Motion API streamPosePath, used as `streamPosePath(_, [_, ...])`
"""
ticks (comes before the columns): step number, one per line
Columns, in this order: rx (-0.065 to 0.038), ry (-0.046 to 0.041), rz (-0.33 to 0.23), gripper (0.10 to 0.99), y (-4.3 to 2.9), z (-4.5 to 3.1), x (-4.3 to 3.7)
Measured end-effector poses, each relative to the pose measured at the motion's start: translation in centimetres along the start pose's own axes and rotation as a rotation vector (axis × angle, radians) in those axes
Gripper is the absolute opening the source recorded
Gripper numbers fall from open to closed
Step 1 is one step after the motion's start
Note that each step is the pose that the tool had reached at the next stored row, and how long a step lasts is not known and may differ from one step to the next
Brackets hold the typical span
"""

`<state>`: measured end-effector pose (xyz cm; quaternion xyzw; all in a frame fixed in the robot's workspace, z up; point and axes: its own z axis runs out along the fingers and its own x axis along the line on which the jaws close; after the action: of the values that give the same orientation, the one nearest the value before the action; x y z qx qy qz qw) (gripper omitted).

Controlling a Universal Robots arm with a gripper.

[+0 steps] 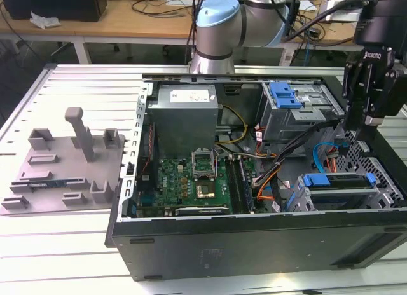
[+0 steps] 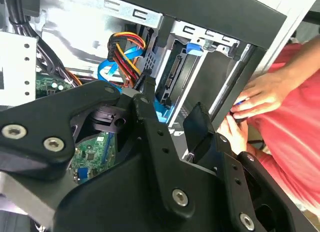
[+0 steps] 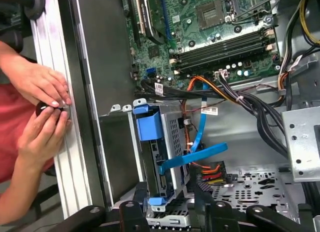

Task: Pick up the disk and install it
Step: 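Insert the first disk wire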

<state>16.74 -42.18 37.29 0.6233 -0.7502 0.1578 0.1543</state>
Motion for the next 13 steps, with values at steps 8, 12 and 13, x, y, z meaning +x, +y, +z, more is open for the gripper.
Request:
streamPosePath(8, [0.012,0.0505,0.004,0.42,0.39,-0.15,-2.16])
streamPosePath(12, [0.016,0.0501,0.007,0.42,0.44,0.22,-2.51])
streamPosePath(13, [0.017,0.05,0.008,0.42,0.45,0.28,-2.61])
